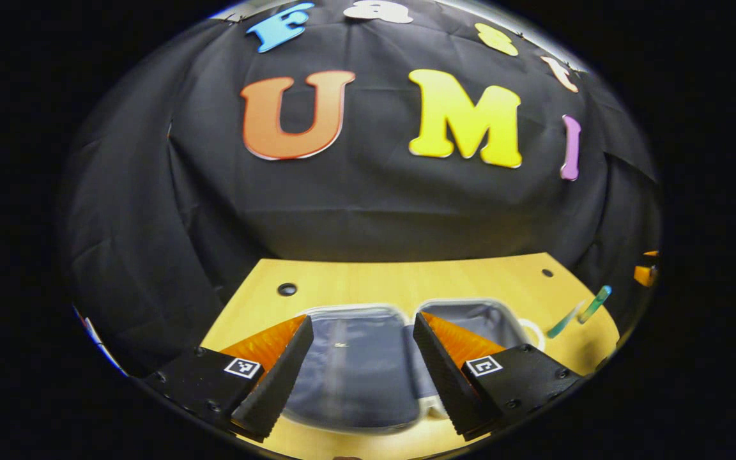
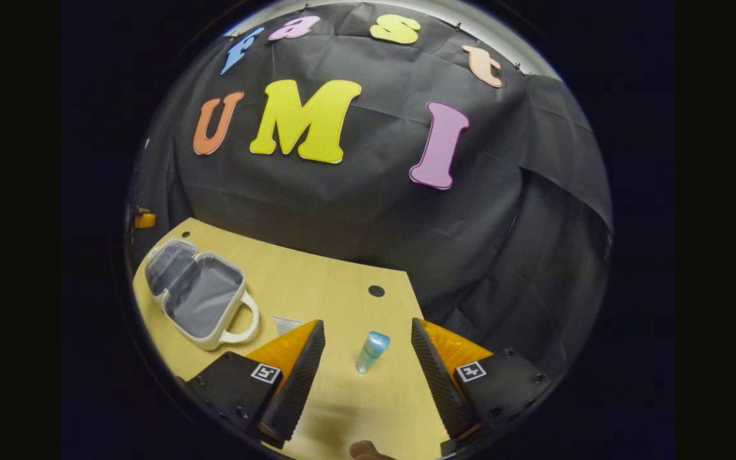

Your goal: First open the suitcase, pack the skin care products into it, and then close the suitcase.

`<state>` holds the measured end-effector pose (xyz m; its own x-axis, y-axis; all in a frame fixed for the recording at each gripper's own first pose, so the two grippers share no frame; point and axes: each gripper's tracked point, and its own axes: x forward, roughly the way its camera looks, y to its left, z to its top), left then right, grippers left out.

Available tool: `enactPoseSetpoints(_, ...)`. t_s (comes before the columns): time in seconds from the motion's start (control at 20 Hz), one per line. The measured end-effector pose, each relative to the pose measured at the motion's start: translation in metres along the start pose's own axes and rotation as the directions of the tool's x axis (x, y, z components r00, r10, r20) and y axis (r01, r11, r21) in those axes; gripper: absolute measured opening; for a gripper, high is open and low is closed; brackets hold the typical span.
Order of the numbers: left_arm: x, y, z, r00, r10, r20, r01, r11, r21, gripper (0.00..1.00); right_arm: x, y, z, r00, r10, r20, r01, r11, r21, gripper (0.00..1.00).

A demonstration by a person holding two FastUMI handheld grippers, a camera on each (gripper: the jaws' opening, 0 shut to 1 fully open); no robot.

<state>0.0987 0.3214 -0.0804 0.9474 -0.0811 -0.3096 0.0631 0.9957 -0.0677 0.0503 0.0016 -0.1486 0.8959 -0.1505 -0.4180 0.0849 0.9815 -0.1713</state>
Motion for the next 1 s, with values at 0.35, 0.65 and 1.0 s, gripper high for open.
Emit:
enactPoseSetpoints(0.35, 0.004, -0.171, -0.017, 0.987, -0.163, 0.014, 0.163, 0.987, 0.000, 1.00, 0.005, -0.052, -0.034, 0.998, 0.054, -0.039, -0.054, 0.998, -0.019, 0.81)
enactPoseSetpoints(0.65, 0.021, -0.304, -0.079, 0.940, -0.326, -0.101, 0.325, 0.945, -0.025, 1.00, 0.014, -0.082, -0.061, 0.993, 0.080, -0.085, -0.083, 0.996, -0.027, 0.81)
enactPoseSetpoints(1.0, 0.067, -0.373, -0.141, 0.921, -0.339, -0.194, 0.346, 0.938, 0.005, 1.00, 0.030, -0.098, -0.096, 0.984, 0.110, -0.139, -0.119, 0.991, -0.054, 0.81)
